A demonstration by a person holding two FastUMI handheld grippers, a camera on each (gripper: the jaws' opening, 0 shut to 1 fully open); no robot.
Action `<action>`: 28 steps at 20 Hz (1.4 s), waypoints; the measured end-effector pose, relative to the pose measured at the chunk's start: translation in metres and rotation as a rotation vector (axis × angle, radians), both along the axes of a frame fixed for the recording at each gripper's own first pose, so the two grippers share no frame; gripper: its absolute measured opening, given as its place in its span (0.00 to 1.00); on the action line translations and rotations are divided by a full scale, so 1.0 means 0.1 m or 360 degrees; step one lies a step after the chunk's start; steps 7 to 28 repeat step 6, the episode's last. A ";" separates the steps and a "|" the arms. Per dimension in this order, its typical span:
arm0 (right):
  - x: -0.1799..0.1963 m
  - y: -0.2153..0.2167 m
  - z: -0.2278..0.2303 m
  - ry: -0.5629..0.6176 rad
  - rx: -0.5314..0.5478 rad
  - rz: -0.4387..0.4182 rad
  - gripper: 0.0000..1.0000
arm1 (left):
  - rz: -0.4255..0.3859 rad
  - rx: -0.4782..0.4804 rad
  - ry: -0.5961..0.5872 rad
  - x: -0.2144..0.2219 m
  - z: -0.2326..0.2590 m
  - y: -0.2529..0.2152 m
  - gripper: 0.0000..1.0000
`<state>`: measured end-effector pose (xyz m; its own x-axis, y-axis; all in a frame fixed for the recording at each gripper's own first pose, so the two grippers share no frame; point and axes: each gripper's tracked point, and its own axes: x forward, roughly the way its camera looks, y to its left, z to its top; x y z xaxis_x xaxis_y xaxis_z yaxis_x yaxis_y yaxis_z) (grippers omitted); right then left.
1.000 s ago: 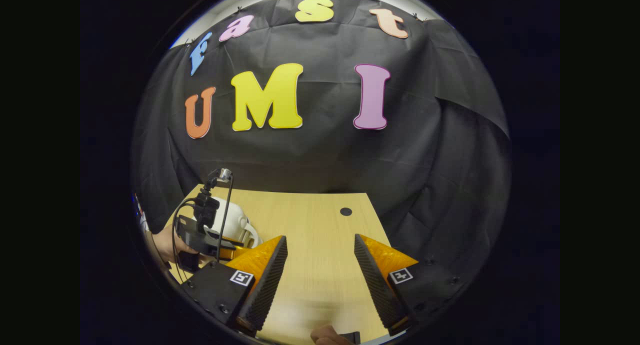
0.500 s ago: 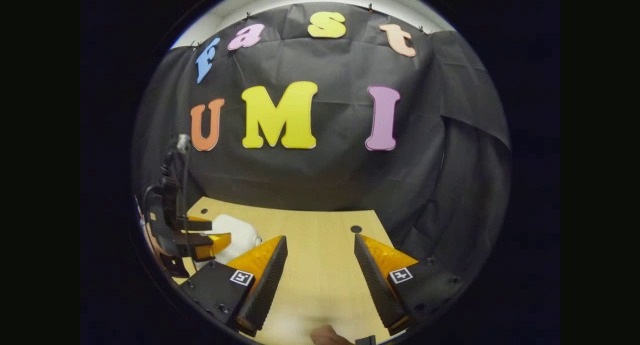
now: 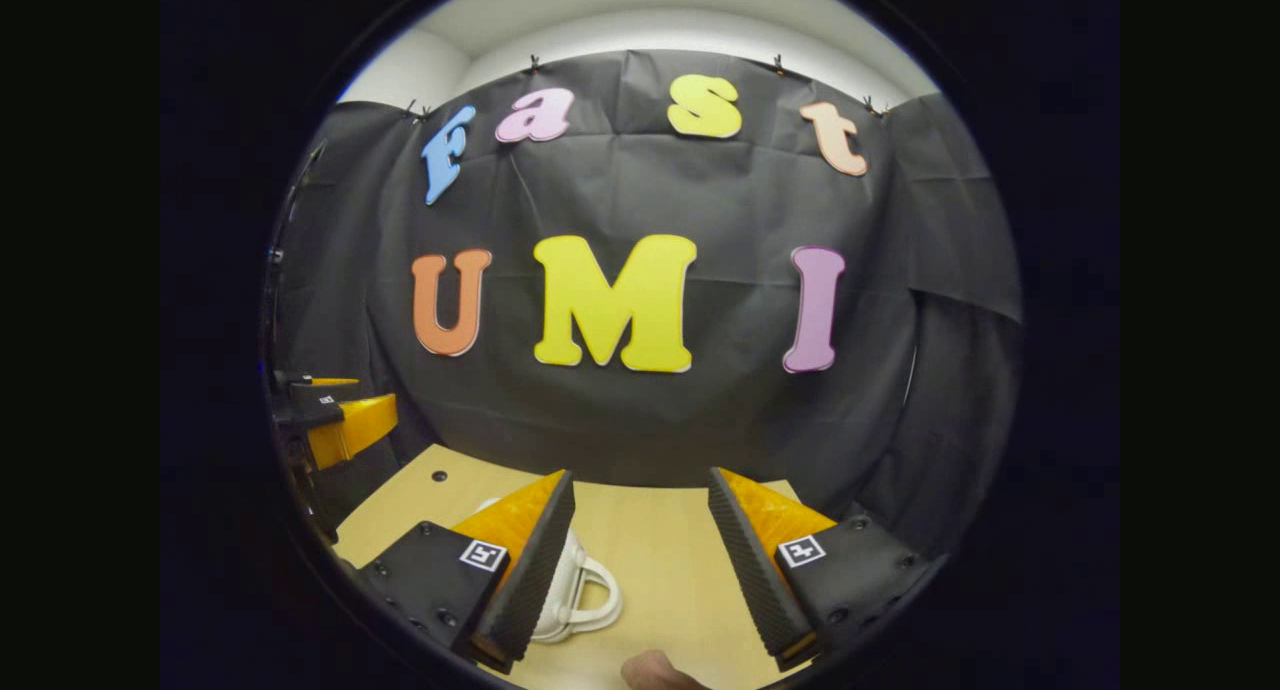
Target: First open the suitcase, pack the skin care products into it, and then close the suitcase.
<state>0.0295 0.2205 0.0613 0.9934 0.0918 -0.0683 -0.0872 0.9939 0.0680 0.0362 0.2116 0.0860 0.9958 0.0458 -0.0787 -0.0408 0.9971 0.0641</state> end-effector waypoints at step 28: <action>-0.04 0.25 0.04 -0.0083 -0.0017 0.0024 0.80 | 0.0018 -0.0095 0.0060 -0.15 -0.21 0.09 0.96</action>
